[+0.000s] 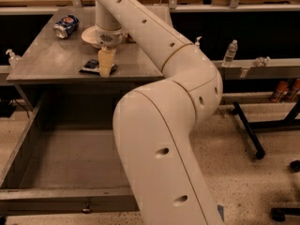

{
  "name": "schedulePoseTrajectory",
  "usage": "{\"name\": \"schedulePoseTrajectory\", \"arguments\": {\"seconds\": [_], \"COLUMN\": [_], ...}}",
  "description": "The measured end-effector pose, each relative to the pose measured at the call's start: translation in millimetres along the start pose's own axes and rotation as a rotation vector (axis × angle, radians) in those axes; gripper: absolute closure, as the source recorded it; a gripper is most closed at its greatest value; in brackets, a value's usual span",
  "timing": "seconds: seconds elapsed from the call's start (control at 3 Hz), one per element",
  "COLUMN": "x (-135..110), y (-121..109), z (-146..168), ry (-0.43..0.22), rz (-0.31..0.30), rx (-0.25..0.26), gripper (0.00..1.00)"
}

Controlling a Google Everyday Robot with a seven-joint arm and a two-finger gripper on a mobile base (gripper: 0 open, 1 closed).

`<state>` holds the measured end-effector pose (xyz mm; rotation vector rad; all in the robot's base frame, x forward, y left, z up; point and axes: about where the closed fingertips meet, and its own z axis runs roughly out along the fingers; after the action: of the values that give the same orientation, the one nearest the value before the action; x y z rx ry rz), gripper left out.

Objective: Place rxbar blueberry into top drawer

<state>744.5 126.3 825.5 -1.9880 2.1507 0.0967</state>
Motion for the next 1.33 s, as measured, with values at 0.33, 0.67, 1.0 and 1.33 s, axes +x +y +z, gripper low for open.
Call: {"name": "schedulePoseTrajectory", "arguments": {"seconds": [0.33,0.67,1.0,1.33], "x": [-8,-17,-4,11], "y": [19,47,77,125], "z": [-11,-46,-97,-151], "ry": [-0.043,-0.102,-0.129,-0.22], "rz": [-0.045,-0.12,-0.172,-0.214], "rx": [-0.035,-0.042,0.001,0.066], "gripper": [1.0,1.0,1.0,1.0]}}
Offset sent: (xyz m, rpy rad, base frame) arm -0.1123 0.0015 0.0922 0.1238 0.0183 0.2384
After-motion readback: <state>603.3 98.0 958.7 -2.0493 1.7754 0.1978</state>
